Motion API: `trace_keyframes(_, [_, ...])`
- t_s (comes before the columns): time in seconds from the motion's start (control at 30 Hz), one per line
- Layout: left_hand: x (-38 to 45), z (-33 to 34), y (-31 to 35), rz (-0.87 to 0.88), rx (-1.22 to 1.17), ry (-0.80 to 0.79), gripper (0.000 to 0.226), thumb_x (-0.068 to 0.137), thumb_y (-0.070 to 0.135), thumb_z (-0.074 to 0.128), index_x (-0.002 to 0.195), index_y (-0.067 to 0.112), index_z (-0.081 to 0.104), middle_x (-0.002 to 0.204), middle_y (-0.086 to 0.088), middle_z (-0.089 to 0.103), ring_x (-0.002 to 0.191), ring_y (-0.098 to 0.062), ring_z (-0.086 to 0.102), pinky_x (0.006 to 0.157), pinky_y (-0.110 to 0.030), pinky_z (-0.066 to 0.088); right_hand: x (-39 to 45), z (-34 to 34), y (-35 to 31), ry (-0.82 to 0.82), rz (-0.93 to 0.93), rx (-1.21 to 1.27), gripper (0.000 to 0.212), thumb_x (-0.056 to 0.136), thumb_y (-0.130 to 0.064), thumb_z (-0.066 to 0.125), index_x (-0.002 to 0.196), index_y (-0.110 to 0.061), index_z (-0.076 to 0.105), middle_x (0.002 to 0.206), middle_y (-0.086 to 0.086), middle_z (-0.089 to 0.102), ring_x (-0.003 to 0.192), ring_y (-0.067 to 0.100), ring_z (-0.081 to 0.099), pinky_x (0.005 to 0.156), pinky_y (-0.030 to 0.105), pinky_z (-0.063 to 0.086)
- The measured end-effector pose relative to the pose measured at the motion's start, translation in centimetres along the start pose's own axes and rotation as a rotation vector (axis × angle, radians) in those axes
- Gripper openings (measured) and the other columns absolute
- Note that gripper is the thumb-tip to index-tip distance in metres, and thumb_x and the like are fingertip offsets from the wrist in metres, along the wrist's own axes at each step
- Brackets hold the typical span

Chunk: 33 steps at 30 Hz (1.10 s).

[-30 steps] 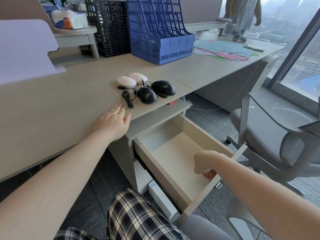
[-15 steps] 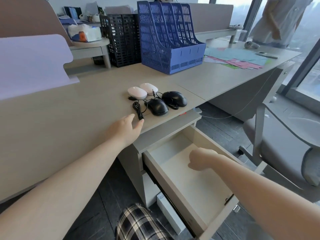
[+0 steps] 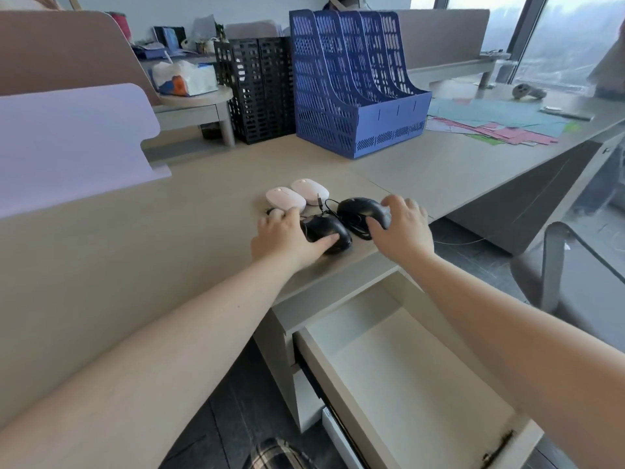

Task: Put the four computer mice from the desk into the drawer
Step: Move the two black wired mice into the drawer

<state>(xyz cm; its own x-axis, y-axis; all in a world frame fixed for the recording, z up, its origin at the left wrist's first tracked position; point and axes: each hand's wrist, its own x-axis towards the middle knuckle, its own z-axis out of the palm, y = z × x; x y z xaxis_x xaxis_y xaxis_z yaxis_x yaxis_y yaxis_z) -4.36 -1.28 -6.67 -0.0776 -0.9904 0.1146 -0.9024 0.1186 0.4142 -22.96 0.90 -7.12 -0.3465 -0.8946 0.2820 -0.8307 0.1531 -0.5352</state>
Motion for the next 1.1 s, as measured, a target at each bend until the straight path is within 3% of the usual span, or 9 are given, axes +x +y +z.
trace_keyframes(0.13, [1.9,1.3,0.9,-0.248,-0.082,-0.109,0.101,0.059,0.086,0.048,0.14,0.028,0.033,0.145,-0.01,0.034,0.129,-0.035,0.04,0.104,-0.044,0.039,2.7,1.2,-0.4,-0.155,0.036,0.035,0.066,0.084,-0.044,0.061,0.14,-0.024,0.033,0.142,0.012,0.044,0.134,0.034,0.034,0.105,0.048,0.036])
trace_keyframes(0.27, [2.6,2.5,1.7,-0.273,-0.148,-0.113,0.096,0.06,0.08,0.053,0.141,0.032,0.032,0.143,-0.012,0.035,0.129,-0.035,0.042,0.105,-0.044,0.038,3.7,2.4,-0.5,-0.276,-0.003,-0.014,0.075,0.08,-0.044,0.064,0.144,-0.031,0.026,0.146,0.01,0.038,0.136,0.034,0.032,0.105,0.048,0.036])
trace_keyframes(0.47, [3.1,2.2,3.7,-0.271,-0.088,-0.166,0.088,0.063,0.067,0.046,0.145,0.047,0.02,0.156,-0.006,0.018,0.131,-0.038,0.037,0.106,-0.047,0.036,4.5,2.6,0.0,-0.285,-0.015,-0.051,0.074,0.078,-0.043,0.062,0.144,-0.032,0.029,0.144,0.01,0.038,0.134,0.034,0.034,0.103,0.046,0.038])
trace_keyframes(0.53, [3.0,2.5,3.9,-0.278,-0.035,-0.19,0.09,0.055,0.071,0.044,0.141,0.049,0.027,0.155,-0.004,0.02,0.132,-0.037,0.039,0.105,-0.045,0.037,4.6,2.3,0.2,-0.272,-0.001,-0.073,0.074,0.077,-0.043,0.062,0.143,-0.032,0.03,0.141,0.012,0.039,0.132,0.035,0.035,0.102,0.045,0.04])
trace_keyframes(0.67, [3.3,3.0,4.5,-0.3,-0.017,-0.191,0.082,0.042,0.069,0.046,0.117,0.034,0.051,0.127,-0.007,0.042,0.12,-0.03,0.047,0.097,-0.042,0.045,5.0,1.7,0.6,-0.3,0.017,-0.167,0.078,0.073,-0.048,0.065,0.14,-0.029,0.031,0.134,0.016,0.039,0.124,0.038,0.04,0.095,0.043,0.045])
trace_keyframes(0.77, [3.3,3.2,4.6,-0.306,0.039,-0.225,0.065,0.055,0.052,0.052,0.117,0.033,0.048,0.124,-0.006,0.037,0.112,-0.034,0.05,0.094,-0.042,0.046,5.2,1.3,0.6,-0.35,0.035,-0.195,0.069,0.07,-0.046,0.066,0.131,-0.025,0.041,0.126,0.016,0.04,0.111,0.038,0.047,0.085,0.04,0.049])
trace_keyframes(0.9, [3.0,3.5,4.0,-0.251,0.099,-0.128,0.047,0.077,0.047,0.046,0.123,0.036,0.047,0.13,-0.006,0.039,0.116,-0.037,0.042,0.092,-0.04,0.039,4.2,1.2,0.4,-0.349,0.006,-0.17,0.06,0.069,-0.043,0.066,0.122,-0.022,0.047,0.117,0.015,0.042,0.091,0.032,0.044,0.074,0.035,0.049])
trace_keyframes(1.0, [1.9,3.7,4.2,-0.225,0.074,-0.053,0.044,0.075,0.049,0.049,0.116,0.035,0.053,0.125,-0.005,0.045,0.112,-0.036,0.045,0.088,-0.041,0.043,2.8,1.0,1.2,-0.308,0.002,-0.094,0.06,0.071,-0.039,0.066,0.125,-0.023,0.047,0.118,0.014,0.041,0.1,0.033,0.044,0.075,0.034,0.045])
trace_keyframes(1.1, [-0.1,3.7,5.3,-0.202,0.021,-0.032,0.047,0.068,0.05,0.055,0.113,0.035,0.056,0.121,-0.004,0.048,0.111,-0.034,0.045,0.087,-0.039,0.044,0.9,0.4,2.4,-0.255,0.024,0.027,0.063,0.072,-0.038,0.066,0.13,-0.025,0.044,0.122,0.014,0.041,0.116,0.036,0.042,0.086,0.038,0.047])
